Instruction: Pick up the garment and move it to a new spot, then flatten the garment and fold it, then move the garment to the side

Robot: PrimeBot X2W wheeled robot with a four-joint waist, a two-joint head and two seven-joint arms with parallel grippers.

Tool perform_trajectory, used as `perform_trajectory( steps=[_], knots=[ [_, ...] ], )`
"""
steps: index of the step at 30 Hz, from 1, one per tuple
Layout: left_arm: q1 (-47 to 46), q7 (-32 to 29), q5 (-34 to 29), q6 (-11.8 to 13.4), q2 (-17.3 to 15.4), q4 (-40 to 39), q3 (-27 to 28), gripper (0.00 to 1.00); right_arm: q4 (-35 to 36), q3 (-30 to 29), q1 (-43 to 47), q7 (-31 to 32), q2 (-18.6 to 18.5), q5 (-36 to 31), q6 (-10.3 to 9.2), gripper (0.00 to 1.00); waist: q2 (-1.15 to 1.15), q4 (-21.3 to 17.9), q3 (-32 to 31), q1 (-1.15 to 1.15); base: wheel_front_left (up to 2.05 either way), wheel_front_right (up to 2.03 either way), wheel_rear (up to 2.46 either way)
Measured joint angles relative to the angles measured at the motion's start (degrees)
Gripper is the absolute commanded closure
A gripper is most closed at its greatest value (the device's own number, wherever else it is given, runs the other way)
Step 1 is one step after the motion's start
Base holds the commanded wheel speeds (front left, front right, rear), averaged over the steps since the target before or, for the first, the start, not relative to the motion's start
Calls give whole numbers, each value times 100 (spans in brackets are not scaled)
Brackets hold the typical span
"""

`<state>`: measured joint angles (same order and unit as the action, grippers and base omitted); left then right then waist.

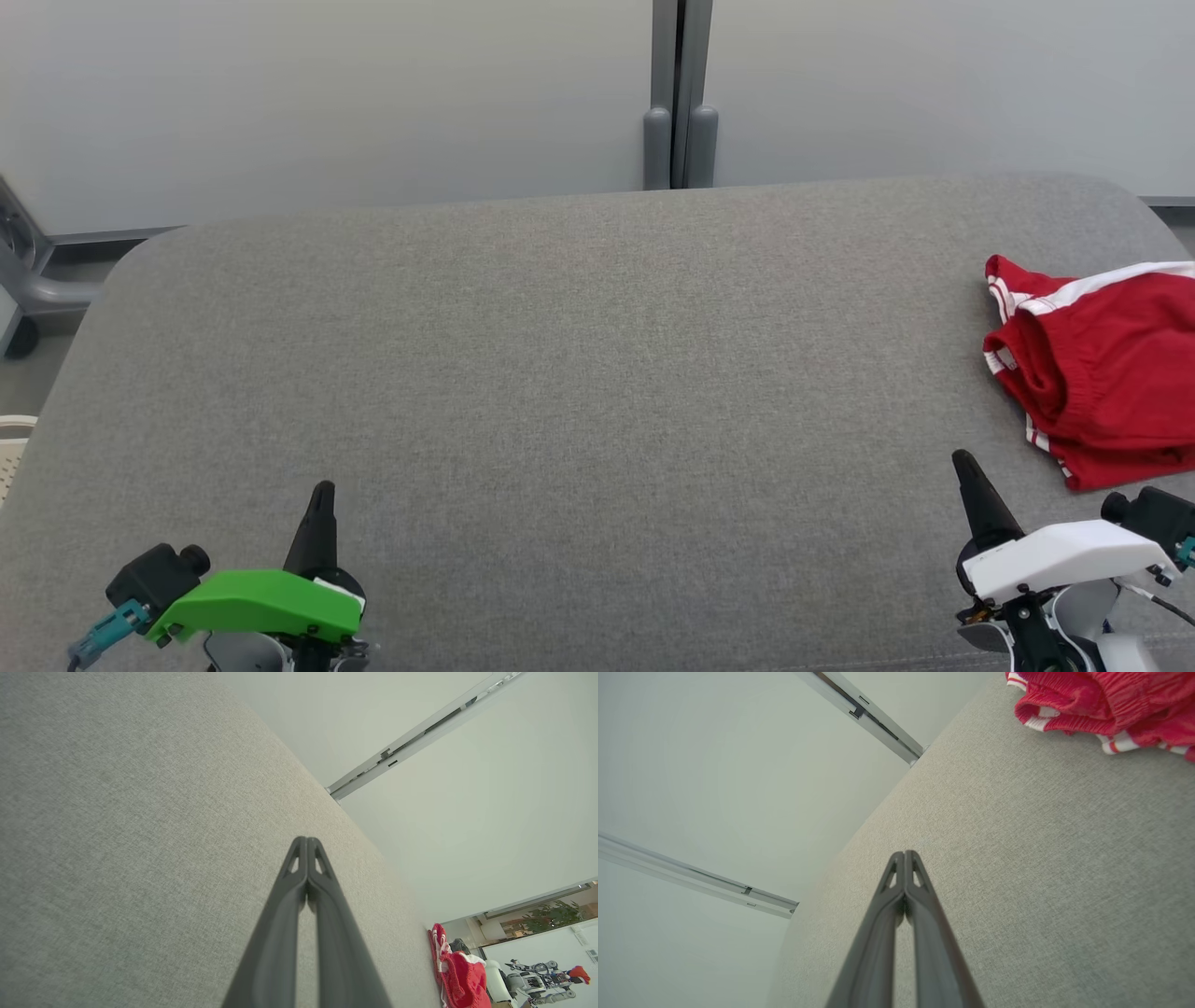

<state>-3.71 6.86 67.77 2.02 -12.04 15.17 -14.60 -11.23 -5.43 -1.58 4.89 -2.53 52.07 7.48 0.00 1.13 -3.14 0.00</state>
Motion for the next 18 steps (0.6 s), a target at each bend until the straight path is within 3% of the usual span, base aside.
perform_trajectory(
  steps=[18],
  knots=[
    [-170,-226,725,-261,246,55,366,100,-102,-287,-139,210,-4,1103,0,100,0,-25,69,0,0,0,0]
  ],
)
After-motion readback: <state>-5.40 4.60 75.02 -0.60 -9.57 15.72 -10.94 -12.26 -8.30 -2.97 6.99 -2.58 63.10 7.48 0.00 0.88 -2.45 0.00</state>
